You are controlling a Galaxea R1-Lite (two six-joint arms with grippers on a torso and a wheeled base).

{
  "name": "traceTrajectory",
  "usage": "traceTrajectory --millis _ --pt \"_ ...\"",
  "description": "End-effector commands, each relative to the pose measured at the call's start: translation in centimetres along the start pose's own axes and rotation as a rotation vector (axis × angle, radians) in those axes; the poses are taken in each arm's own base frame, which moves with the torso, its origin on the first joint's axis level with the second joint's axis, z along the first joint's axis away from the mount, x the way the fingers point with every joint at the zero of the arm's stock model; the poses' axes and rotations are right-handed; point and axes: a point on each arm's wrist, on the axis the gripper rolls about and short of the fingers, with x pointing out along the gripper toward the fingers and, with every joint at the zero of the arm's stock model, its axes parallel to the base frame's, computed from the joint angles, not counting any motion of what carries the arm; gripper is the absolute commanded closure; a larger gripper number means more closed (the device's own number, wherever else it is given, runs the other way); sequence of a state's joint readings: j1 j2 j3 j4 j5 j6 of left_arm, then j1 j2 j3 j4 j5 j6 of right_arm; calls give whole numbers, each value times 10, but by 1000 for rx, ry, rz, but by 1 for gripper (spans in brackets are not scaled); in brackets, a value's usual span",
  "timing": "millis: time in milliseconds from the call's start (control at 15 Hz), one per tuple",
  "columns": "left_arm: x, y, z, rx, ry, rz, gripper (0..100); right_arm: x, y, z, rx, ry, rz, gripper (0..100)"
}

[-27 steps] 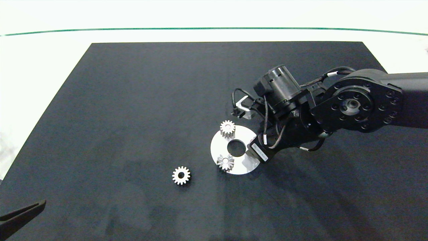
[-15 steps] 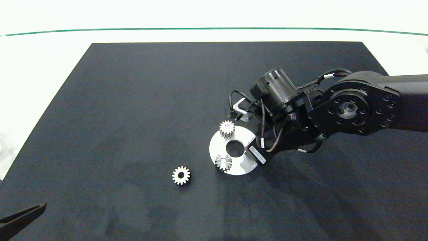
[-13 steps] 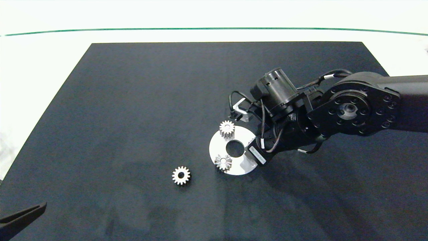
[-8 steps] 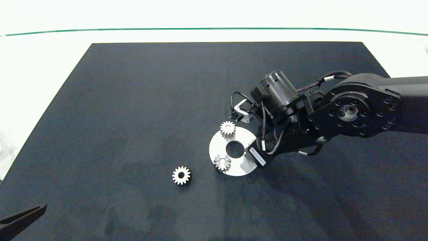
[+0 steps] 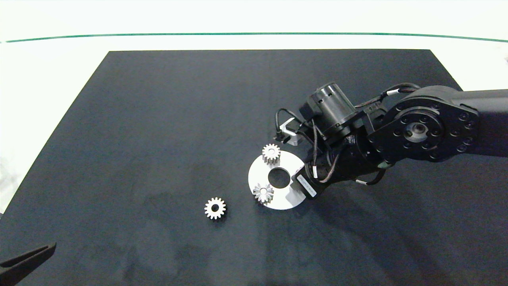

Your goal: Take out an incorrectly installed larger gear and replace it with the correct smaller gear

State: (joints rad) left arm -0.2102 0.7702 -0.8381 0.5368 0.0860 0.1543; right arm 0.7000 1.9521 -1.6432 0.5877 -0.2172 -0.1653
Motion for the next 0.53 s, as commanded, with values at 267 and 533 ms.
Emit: traceTrajectory --millis 267,533 --pt "2 0 -2 2 14 -1 0 -16 -4 3 2 -43 -6 72" --pt "2 0 -2 1 18 0 0 -25 -4 4 -1 -65 -5 72"
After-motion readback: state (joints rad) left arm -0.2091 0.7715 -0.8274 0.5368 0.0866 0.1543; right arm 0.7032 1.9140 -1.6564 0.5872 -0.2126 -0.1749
